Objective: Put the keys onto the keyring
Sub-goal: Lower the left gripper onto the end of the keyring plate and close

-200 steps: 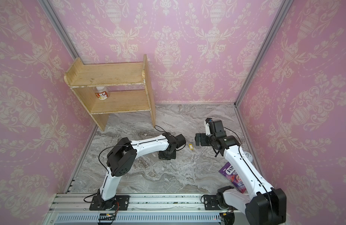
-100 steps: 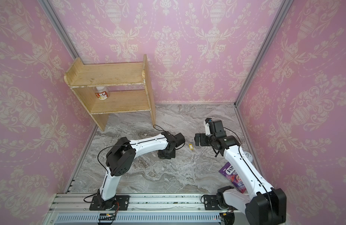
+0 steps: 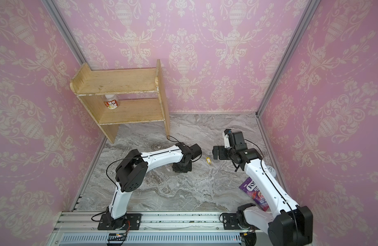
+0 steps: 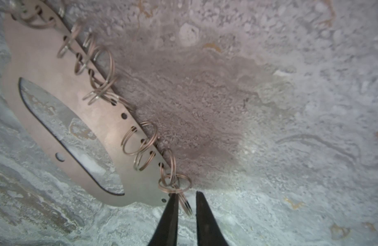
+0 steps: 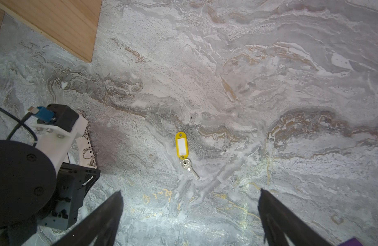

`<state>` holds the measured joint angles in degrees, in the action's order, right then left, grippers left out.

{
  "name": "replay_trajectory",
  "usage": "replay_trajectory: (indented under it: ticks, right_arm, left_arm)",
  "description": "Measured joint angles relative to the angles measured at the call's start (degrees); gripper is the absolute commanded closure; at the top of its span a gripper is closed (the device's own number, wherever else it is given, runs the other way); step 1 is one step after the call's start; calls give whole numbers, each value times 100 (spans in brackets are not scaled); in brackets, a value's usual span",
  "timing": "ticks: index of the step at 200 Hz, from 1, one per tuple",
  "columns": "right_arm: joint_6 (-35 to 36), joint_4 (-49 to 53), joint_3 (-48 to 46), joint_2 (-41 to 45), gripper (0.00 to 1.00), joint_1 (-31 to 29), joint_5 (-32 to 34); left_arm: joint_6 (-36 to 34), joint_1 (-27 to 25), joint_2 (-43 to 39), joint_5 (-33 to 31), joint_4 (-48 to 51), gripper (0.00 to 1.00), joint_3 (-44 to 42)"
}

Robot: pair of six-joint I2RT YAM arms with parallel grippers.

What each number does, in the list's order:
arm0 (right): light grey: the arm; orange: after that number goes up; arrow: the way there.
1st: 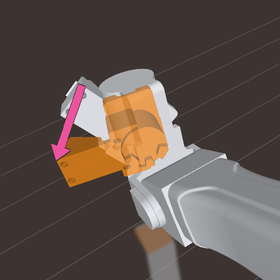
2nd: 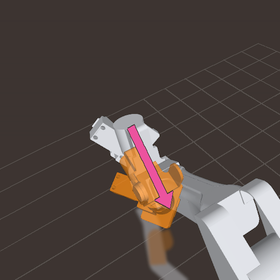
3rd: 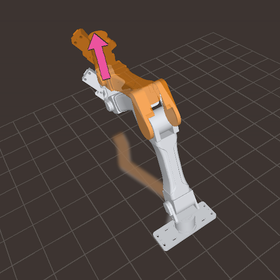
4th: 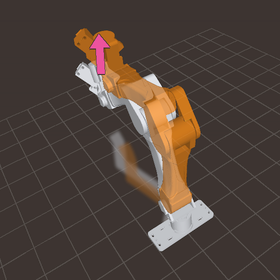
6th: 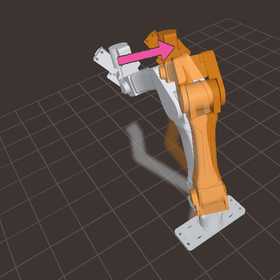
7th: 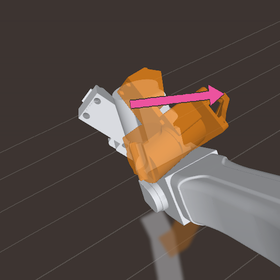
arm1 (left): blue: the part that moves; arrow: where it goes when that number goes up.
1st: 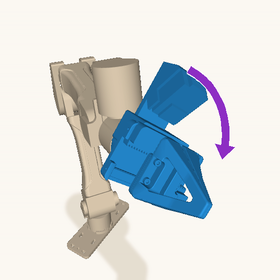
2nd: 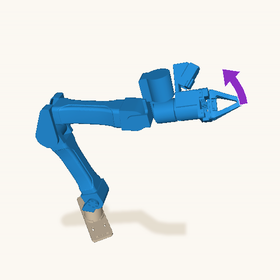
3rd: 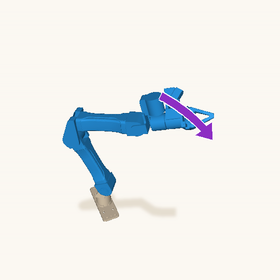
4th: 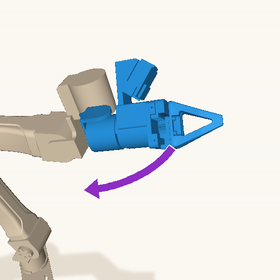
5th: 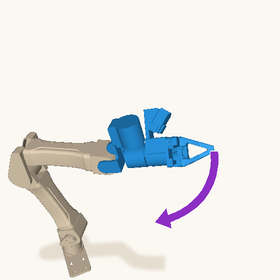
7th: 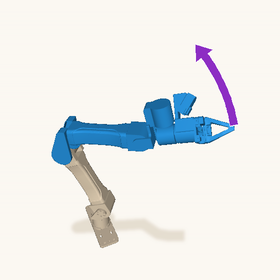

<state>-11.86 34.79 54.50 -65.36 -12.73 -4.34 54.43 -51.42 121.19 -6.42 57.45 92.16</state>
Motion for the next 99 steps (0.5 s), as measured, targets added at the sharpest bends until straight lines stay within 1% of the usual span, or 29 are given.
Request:
replay_trajectory:
  ticks: [57,78,99]
  right_arm:
    - [4,2,0,0,0,0,-2]
    - [4,2,0,0,0,0,-2]
    - [4,2,0,0,0,0,-2]
  left_arm:
    - [-72,37,0,-46,74,80,105]
    - [-103,66,0,-61,76,84,133]
    - [-122,74,0,-59,94,84,133]
